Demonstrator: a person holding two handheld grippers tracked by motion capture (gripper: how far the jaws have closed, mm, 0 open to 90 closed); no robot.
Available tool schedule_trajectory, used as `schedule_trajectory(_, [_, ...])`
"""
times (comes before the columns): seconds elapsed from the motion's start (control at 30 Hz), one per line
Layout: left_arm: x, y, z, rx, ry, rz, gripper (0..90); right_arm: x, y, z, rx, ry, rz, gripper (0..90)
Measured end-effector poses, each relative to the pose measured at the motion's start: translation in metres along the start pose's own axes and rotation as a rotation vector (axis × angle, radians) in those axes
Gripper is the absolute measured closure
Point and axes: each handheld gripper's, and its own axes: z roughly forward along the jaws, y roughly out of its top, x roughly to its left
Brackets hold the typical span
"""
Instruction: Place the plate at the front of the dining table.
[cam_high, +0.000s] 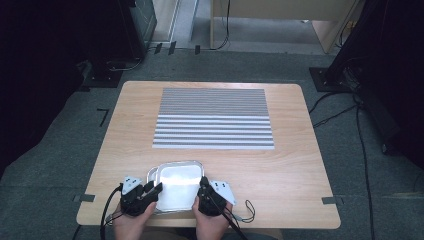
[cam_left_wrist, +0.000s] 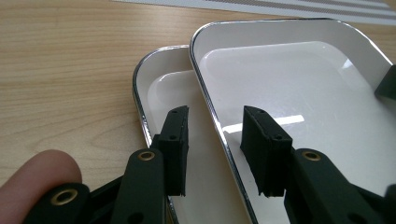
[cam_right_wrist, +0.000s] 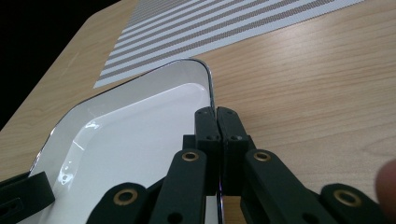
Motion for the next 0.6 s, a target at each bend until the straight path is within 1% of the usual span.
schedule_trajectory(0.1, [-0.0002,-0.0004,-0.0008,-0.011,-0.029,-0.024,70.5,0.0005,-0.0015,-0.002,-0.015,0.008,0.01,89.6])
schedule_trajectory(0.17, [-0.0001,-0.0009,-0.0027,-0.038,-0.022,-0.041,73.8,0.0008,-0.0023,-0.0037,-0.032,0.022,0.005,89.4])
schedule_trajectory(0.23, [0.0011,-0.0003,-0.0048,-0.055,-0.025,-0.058,77.6,0.0004,-0.0023,-0.0058,-0.044,0.035,0.011,89.4])
schedule_trajectory(0.3, [0.0018,-0.0001,-0.0059,-0.064,-0.019,-0.065,82.5,-0.0003,-0.0022,-0.0061,-0.04,0.04,0.02,89.4])
schedule_trajectory(0.43, [0.0004,-0.0017,-0.0062,-0.074,0.0,-0.076,84.1,0.0006,-0.0047,-0.0054,-0.041,0.037,0.012,89.6])
schedule_trajectory(0.6, [-0.0005,-0.0016,-0.0064,-0.079,0.005,-0.083,84.8,0.0019,-0.0042,-0.0057,-0.054,0.036,-0.025,89.7])
